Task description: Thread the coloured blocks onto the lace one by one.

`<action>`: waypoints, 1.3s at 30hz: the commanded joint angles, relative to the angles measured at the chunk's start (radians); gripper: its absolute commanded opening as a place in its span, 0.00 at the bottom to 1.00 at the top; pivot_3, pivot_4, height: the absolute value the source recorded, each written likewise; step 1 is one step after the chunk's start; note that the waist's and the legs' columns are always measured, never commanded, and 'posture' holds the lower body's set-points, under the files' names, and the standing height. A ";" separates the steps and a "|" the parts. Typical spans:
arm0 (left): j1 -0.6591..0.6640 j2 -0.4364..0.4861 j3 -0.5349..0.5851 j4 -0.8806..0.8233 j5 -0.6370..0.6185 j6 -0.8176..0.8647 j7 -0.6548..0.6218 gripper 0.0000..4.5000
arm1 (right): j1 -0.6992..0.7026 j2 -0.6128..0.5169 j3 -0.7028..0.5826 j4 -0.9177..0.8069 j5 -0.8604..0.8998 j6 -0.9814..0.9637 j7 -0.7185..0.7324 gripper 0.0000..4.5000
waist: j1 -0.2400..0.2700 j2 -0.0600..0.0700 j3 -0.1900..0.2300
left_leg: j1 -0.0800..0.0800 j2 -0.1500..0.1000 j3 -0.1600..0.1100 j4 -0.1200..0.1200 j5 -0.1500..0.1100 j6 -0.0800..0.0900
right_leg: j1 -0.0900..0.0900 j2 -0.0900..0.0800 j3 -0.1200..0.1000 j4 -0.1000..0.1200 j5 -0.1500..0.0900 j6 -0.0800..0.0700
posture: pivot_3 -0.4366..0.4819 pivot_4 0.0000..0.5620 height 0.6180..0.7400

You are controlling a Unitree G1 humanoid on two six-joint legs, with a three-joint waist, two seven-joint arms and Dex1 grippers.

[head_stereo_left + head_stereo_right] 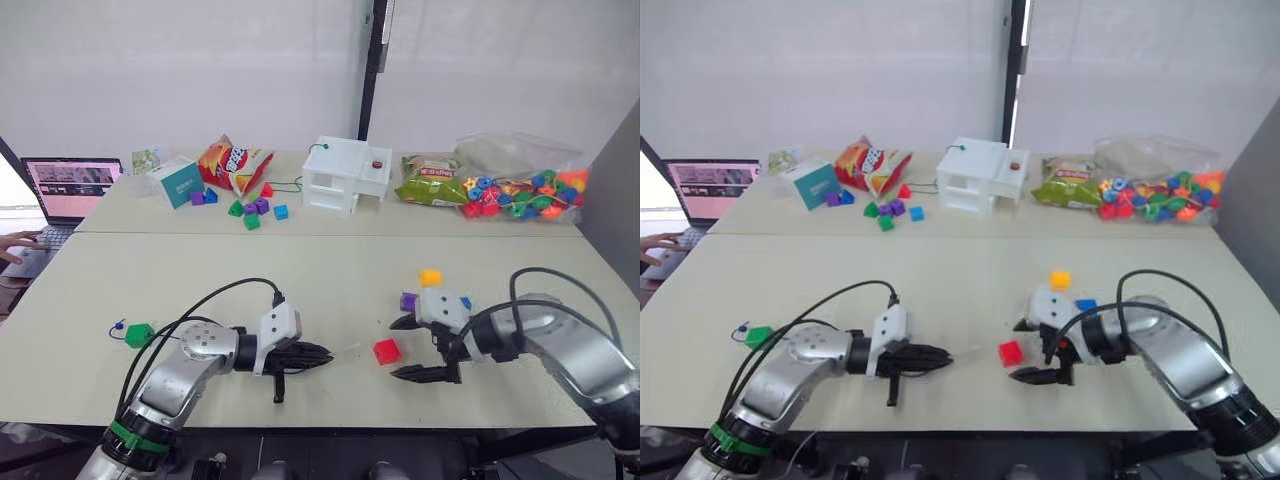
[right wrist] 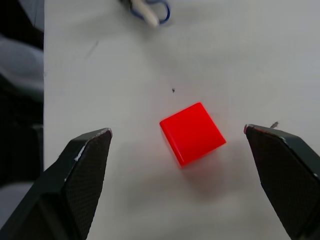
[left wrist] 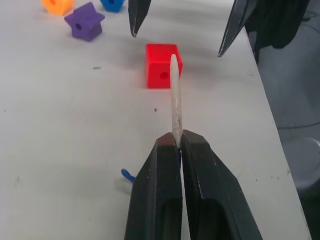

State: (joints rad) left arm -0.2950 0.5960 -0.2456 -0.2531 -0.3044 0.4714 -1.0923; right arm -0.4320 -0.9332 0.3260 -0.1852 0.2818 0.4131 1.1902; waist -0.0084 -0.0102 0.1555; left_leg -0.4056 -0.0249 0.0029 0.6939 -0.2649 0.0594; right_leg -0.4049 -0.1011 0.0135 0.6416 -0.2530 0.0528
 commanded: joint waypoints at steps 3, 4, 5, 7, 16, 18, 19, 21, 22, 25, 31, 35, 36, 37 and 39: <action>-0.035 0.036 -0.001 -0.113 -0.013 0.144 0.055 0.00 | -0.053 0.053 0.027 0.156 -0.122 -0.249 0.065 1.00 | 0.005 0.000 0.000 | 0.000 0.000 0.000 0.000 0.000 0.000 | 0.000 0.000 0.000 0.000 0.000 0.000 | 0.48 0.27 1.00; -0.038 0.035 -0.002 -0.128 -0.020 0.165 0.062 0.00 | -0.058 0.070 0.029 0.183 -0.134 -0.276 0.066 1.00 | 0.005 0.000 0.000 | 0.000 0.000 0.000 0.000 0.000 0.000 | 0.000 0.000 0.000 0.000 0.000 0.000 | 0.48 0.27 1.00; -0.042 0.032 -0.005 -0.138 -0.026 0.188 0.070 0.00 | -0.060 0.087 0.029 0.205 -0.139 -0.294 0.067 1.00 | 0.005 0.000 0.000 | 0.000 0.000 0.000 0.000 0.000 0.000 | 0.000 0.000 0.000 0.000 0.000 0.000 | 0.48 0.27 1.00; -0.046 0.038 -0.024 -0.146 -0.014 0.205 0.079 0.00 | -0.054 0.122 0.017 0.232 -0.134 -0.301 0.059 0.87 | 0.006 0.000 0.000 | 0.000 0.000 0.000 0.000 0.000 0.000 | 0.000 0.000 0.000 0.001 0.000 0.000 | 0.48 0.27 1.00; -0.121 0.044 -0.090 -0.112 0.015 0.207 0.079 0.00 | 0.011 0.152 -0.040 0.218 -0.116 -0.245 0.033 0.27 | 0.015 0.000 0.000 | 0.001 0.000 -0.001 0.000 0.001 -0.002 | 0.001 -0.001 0.000 0.001 0.000 0.000 | 0.48 0.27 1.00; -0.154 0.031 -0.123 -0.096 0.036 0.200 0.085 0.00 | 0.033 0.169 -0.055 0.140 -0.092 -0.160 0.005 0.27 | 0.020 0.000 0.000 | 0.001 -0.001 -0.001 0.000 0.001 -0.002 | 0.001 -0.002 0.000 0.001 0.000 0.000 | 0.48 0.27 1.00; -0.165 0.027 -0.139 -0.089 0.047 0.198 0.086 0.00 | 0.043 0.175 -0.055 0.107 -0.091 -0.127 -0.010 0.27 | 0.020 0.000 0.000 | 0.001 -0.001 -0.001 0.000 0.001 -0.002 | 0.001 -0.002 0.000 0.002 0.000 0.000 | 0.48 0.27 1.00; -0.183 0.024 -0.165 -0.082 0.058 0.213 0.083 0.00 | 0.058 0.182 -0.048 0.058 -0.106 -0.080 -0.038 0.27 | 0.018 0.000 0.000 | 0.000 -0.001 -0.001 0.000 0.001 -0.002 | 0.000 -0.002 0.000 0.002 0.000 0.000 | 0.48 0.27 1.00; -0.192 0.024 -0.180 -0.075 0.068 0.215 0.082 0.00 | 0.063 0.184 -0.044 0.040 -0.112 -0.062 -0.049 0.27 | 0.017 0.000 0.000 | 0.000 -0.001 -0.001 0.000 0.001 -0.002 | -0.001 -0.002 0.001 0.002 0.000 0.000 | 0.48 0.27 1.00; -0.225 0.021 -0.226 -0.040 0.109 0.194 0.074 0.00 | 0.077 0.194 -0.041 -0.010 -0.106 -0.010 -0.070 0.27 | 0.018 0.000 0.000 | 0.000 -0.001 -0.001 0.000 0.001 -0.002 | -0.001 -0.001 0.001 0.002 0.000 -0.001 | 0.48 0.27 1.00; -0.286 0.013 -0.261 0.021 0.149 0.201 0.060 0.00 | 0.084 0.193 -0.035 -0.042 -0.113 0.020 -0.087 0.27 | 0.020 -0.001 0.000 | -0.001 -0.002 -0.001 0.001 0.001 -0.002 | -0.001 -0.001 0.000 0.002 0.000 0.000 | 0.48 0.27 1.00; -0.300 0.005 -0.275 0.019 0.151 0.214 0.040 0.00 | 0.083 0.194 -0.036 -0.049 -0.114 0.028 -0.094 0.27 | 0.020 -0.001 0.000 | -0.001 -0.002 -0.001 0.001 0.001 -0.002 | -0.001 -0.001 0.000 0.002 0.000 0.000 | 0.48 0.27 1.00; -0.302 0.004 -0.279 0.015 0.151 0.221 0.038 0.00 | 0.082 0.195 -0.036 -0.050 -0.113 0.031 -0.096 0.27 | 0.020 -0.001 0.000 | -0.001 -0.002 -0.001 0.001 0.001 -0.002 | -0.001 -0.001 0.000 0.002 0.000 0.000 | 0.48 0.27 1.00; -0.303 0.007 -0.285 0.013 0.156 0.220 0.035 0.00 | 0.081 0.196 -0.036 -0.053 -0.111 0.035 -0.097 0.27 | 0.020 -0.001 0.000 | -0.001 -0.002 -0.001 0.001 0.001 -0.002 | -0.001 -0.001 0.000 0.002 0.000 0.000 | 0.48 0.27 1.00; -0.302 0.007 -0.289 0.013 0.156 0.221 0.031 0.00 | 0.081 0.197 -0.035 -0.057 -0.110 0.041 -0.099 0.27 | 0.020 -0.001 0.000 | -0.001 -0.002 -0.001 0.001 0.001 -0.001 | -0.001 -0.001 0.000 0.002 0.000 0.000 | 0.48 0.27 1.00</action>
State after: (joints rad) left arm -0.5826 0.6026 -0.5346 -0.2138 -0.1565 0.6935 -1.0521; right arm -0.3468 -0.7364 0.3010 -0.2058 0.1700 0.4515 1.0966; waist 0.0114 -0.0110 0.1559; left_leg -0.4063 -0.0266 0.0021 0.6950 -0.2640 0.0579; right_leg -0.4055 -0.1016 0.0132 0.6441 -0.2527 0.0525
